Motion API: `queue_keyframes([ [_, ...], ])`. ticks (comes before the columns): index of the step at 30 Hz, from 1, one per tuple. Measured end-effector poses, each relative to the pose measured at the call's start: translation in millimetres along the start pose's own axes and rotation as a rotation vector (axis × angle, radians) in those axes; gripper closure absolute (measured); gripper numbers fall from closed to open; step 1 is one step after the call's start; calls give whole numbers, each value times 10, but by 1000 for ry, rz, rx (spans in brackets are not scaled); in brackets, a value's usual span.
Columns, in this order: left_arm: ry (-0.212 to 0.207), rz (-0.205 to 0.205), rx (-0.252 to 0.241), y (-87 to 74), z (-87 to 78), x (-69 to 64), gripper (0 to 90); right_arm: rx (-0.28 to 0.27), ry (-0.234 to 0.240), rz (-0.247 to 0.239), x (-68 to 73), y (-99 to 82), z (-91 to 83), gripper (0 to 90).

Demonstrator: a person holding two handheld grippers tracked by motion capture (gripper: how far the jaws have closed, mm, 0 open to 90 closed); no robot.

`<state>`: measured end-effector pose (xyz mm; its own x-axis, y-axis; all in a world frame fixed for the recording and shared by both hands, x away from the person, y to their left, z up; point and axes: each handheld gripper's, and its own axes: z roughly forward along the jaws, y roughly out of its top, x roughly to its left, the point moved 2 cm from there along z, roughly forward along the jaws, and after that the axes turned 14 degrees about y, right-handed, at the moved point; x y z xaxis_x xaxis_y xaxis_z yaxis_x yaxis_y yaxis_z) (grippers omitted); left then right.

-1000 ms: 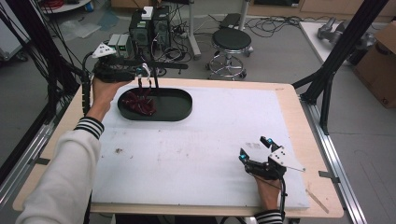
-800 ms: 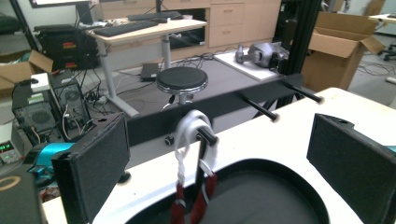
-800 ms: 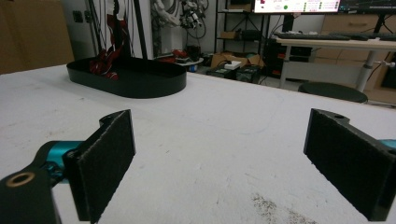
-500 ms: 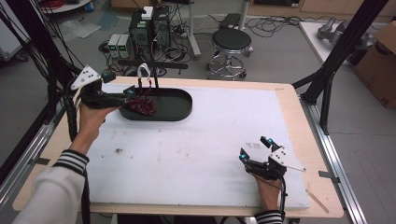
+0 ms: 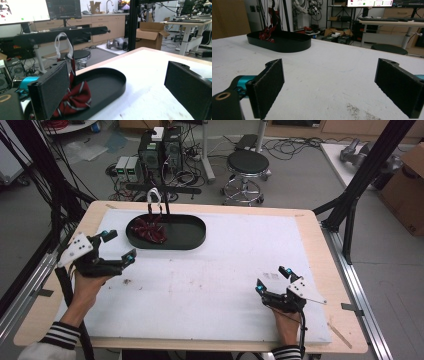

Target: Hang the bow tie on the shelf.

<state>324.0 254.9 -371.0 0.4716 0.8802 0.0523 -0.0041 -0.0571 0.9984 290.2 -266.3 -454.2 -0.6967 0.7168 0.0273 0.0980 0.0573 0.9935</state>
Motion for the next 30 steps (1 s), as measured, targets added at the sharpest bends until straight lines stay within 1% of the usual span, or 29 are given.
queue_keyframes([
  [2,-1,-9,2,-134,-48,-38,64,0,0,0,2,0,1,79],
  [5,0,-11,17,-300,-92,-88,64,0,-1,0,1,0,-1,79],
  [6,0,-11,17,-300,-92,-88,64,0,0,-2,-1,0,-1,79],
  [7,12,-8,12,-391,-119,-116,64,0,0,-1,-1,0,-1,79],
  [9,22,-26,10,-484,-144,-142,64,-1,1,2,-7,0,-4,79],
  [10,29,-29,8,-536,-154,-162,64,-3,2,13,-5,0,-5,79],
  [12,34,-20,6,-638,-173,-200,64,-4,4,15,-7,-1,-7,79],
  [14,33,-26,-10,-727,-195,-229,64,-1,2,3,-7,0,-4,79],
  [15,42,-26,-16,-766,-201,-244,64,0,2,0,-6,1,-2,79],
  [16,42,-27,-17,-804,-205,-255,64,0,1,-1,-4,1,-1,79],
  [17,49,-22,-20,-814,-210,-268,64,0,0,-2,-5,0,-2,79],
  [18,50,-24,-36,-806,-216,-273,64,-1,1,1,-6,0,-3,79],
  [19,44,-40,-35,-812,-216,-276,64,-3,2,4,-5,1,-5,79],
  [20,53,-43,-35,-816,-214,-277,64,-1,-2,9,-4,-1,-5,79],
  [23,61,-56,-43,-822,-224,-265,64,-3,-2,1,-6,-1,-4,79],
  [24,62,-63,-43,-823,-225,-262,64,-2,0,6,1,-1,-5,79],
  [25,63,-65,-44,-824,-226,-262,64,-1,-3,5,2,-1,-4,79],
  [28,66,-53,-51,-824,-234,-270,64,-1,-4,1,2,-1,-3,79],
  [30,69,-61,-51,-825,-234,-266,64,-1,-4,4,2,-1,-3,79],
])
